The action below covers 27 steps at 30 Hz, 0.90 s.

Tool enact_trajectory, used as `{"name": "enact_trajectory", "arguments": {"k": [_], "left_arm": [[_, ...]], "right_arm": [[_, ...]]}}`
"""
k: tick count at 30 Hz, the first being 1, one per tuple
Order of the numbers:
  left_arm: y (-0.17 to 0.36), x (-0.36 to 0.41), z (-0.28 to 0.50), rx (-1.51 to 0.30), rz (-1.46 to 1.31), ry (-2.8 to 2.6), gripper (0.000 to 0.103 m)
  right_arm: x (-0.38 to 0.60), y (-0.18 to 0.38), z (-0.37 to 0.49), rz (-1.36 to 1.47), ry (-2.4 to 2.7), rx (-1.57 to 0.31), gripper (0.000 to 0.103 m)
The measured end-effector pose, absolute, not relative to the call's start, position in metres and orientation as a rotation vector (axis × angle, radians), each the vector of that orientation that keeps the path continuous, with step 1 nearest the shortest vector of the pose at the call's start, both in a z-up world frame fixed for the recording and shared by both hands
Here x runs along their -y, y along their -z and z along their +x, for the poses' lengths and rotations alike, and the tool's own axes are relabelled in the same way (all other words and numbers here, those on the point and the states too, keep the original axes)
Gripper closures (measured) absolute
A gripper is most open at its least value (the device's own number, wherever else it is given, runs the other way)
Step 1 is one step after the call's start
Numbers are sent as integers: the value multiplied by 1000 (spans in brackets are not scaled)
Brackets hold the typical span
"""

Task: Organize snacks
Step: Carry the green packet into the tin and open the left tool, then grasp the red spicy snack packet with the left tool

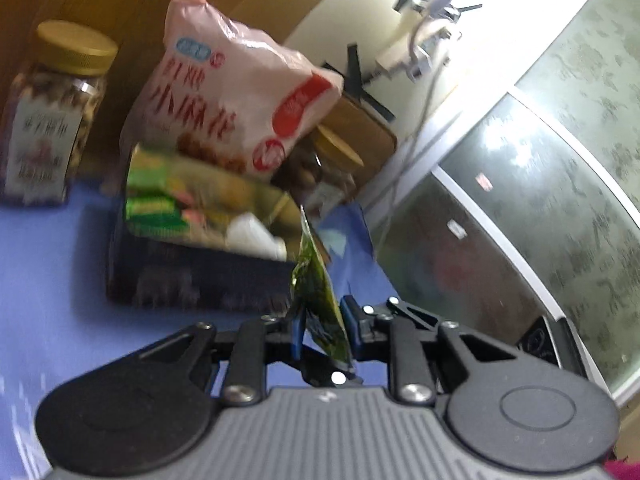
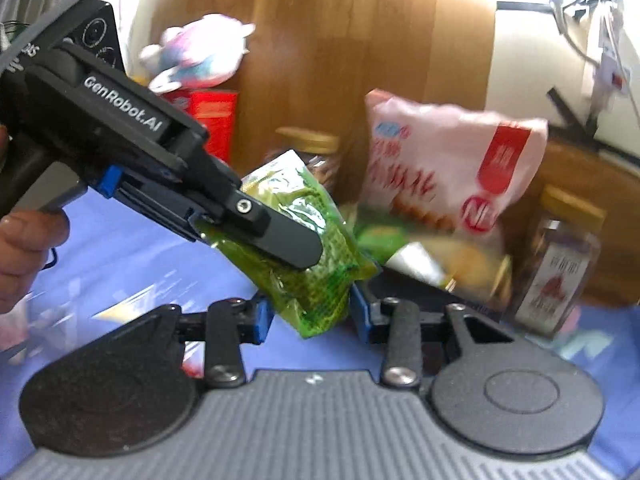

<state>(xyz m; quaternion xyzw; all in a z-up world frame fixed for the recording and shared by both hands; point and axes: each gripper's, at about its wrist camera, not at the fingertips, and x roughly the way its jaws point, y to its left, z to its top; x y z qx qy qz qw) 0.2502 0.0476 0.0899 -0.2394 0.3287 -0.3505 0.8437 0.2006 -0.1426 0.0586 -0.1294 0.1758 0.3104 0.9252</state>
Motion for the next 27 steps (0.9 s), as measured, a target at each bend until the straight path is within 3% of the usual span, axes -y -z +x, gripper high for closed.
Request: {"name": "enact_trajectory", "arguments": {"k": [6, 7, 9, 16, 27], "left_arm": [[-82, -32, 306, -707, -501, 672, 81], [-80, -30, 314, -711, -498, 653, 77], [-77, -26, 323, -694, -476, 584, 54], [-70, -22, 332, -680, -347, 377, 54], [-88, -21, 264, -621, -299, 427, 53]], "right_arm": [[141, -53, 243, -319, -534, -350, 68], [140, -50, 249, -333, -495, -344, 68], [146, -49, 258, -315, -433, -324, 53], [175, -47, 267, -173, -283, -365, 49], [199, -46, 218, -40, -288, -388, 49]]}}
